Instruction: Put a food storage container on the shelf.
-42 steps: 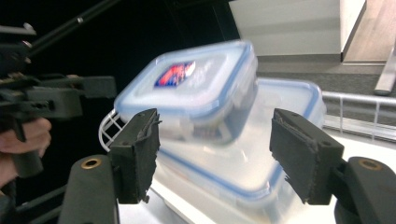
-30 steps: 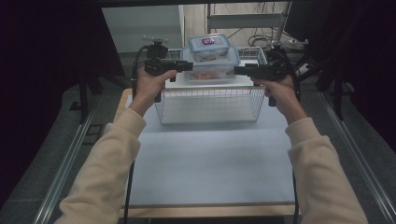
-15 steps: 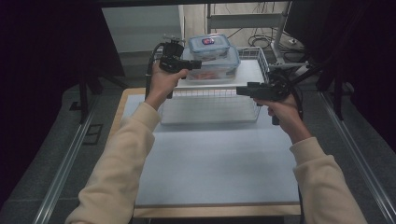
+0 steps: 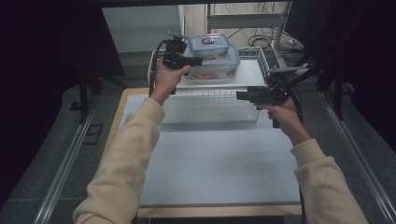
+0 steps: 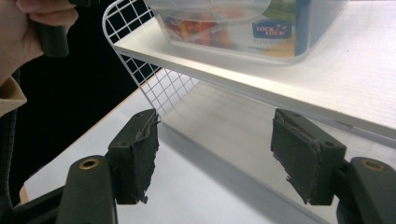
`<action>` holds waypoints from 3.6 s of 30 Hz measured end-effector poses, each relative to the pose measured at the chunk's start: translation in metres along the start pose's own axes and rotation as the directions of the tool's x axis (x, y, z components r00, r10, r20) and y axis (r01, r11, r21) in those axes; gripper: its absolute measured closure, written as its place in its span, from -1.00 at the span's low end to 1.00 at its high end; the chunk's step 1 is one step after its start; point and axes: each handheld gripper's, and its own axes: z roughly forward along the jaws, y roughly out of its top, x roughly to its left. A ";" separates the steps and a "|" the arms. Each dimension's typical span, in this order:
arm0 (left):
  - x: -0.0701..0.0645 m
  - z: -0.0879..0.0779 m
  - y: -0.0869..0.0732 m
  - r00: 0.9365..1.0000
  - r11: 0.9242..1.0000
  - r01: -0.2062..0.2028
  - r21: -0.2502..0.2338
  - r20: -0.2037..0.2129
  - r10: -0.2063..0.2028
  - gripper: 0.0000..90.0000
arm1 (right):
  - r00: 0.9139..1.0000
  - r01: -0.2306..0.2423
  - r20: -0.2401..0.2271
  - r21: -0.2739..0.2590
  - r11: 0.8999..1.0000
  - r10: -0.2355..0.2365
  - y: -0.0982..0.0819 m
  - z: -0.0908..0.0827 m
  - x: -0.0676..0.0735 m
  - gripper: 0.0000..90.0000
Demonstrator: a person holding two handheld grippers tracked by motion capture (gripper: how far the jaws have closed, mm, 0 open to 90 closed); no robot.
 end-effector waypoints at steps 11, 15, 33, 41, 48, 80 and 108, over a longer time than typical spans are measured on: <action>0.010 0.004 0.005 1.000 1.000 0.031 0.001 0.001 -0.031 0.99 | 1.000 0.015 -0.011 0.017 1.000 -0.015 0.000 0.003 0.005 -0.30; 0.009 0.006 0.005 1.000 1.000 0.027 0.006 0.004 -0.027 0.99 | 1.000 0.013 -0.013 0.023 1.000 -0.013 0.000 0.004 0.005 -0.30; -0.011 -0.037 -0.025 0.998 1.000 -0.015 0.011 0.056 0.014 0.99 | 0.999 0.027 -0.033 0.029 0.999 -0.026 -0.013 0.002 0.013 -0.32; -0.021 -0.052 -0.062 0.996 0.998 -0.044 0.035 0.076 0.041 0.98 | 0.999 0.028 -0.039 0.038 0.999 -0.027 -0.027 -0.004 0.018 -0.34; -0.035 -0.062 -0.105 0.993 0.995 -0.075 0.065 0.094 0.069 0.99 | 0.998 0.046 -0.041 0.038 0.998 -0.045 -0.048 -0.007 0.020 -0.35; -0.036 -0.058 -0.269 0.996 0.982 -0.003 0.191 0.090 -0.014 -0.23 | 0.999 0.040 0.011 0.157 0.987 -0.043 -0.183 -0.003 0.009 -0.39; -0.034 -0.053 -0.290 0.999 0.976 -0.018 0.219 0.034 0.011 -0.29 | 0.997 0.057 0.044 0.128 0.990 -0.063 -0.204 -0.013 0.004 -0.44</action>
